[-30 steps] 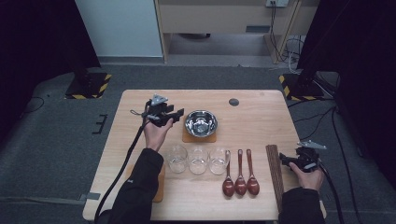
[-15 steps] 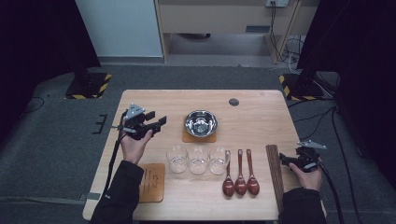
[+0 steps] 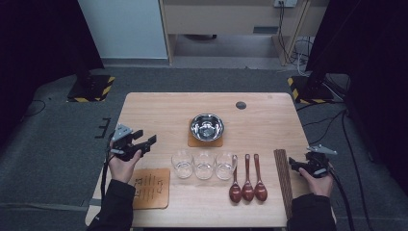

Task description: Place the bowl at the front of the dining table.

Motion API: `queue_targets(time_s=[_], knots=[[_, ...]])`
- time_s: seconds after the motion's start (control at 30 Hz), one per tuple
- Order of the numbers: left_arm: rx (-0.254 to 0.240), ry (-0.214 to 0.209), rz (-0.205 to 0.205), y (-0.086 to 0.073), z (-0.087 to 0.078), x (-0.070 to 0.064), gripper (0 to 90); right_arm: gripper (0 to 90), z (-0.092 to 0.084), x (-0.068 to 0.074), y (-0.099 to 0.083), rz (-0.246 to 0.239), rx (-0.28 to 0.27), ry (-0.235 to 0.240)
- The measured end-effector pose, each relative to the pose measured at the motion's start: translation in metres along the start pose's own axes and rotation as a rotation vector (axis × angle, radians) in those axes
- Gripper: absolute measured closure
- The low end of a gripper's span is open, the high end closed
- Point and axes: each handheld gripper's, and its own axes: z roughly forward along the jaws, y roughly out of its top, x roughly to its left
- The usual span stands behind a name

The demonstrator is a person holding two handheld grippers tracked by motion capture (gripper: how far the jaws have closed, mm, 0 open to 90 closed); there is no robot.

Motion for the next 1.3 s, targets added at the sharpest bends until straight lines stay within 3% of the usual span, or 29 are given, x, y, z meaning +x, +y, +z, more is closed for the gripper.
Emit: queue_targets(time_s=[0.17,0.37,0.47,0.63,0.87,1.3], knots=[[0.031,0.033,-0.022,-0.018,0.0,0.013,31.0,11.7,-0.005,0.003,0.003,-0.008,-0.025,0.001],[0.087,0.087,-0.019,-0.037,0.004,0.026,29.9,12.8,-0.014,0.006,0.008,-0.012,-0.058,0.009],[0.137,0.122,0.011,-0.042,0.007,0.031,29.1,13.0,-0.018,0.01,0.011,-0.019,-0.075,0.012],[0.177,0.153,0.015,-0.051,0.012,0.038,29.0,12.9,-0.025,0.016,0.017,-0.028,-0.099,0.022],[0.219,0.17,0.01,-0.058,0.021,0.043,28.7,13.1,-0.036,0.026,0.025,-0.045,-0.136,0.046],[0.262,0.166,0.019,-0.066,0.035,0.039,26.8,13.1,-0.061,0.051,0.043,-0.082,-0.217,0.123]])
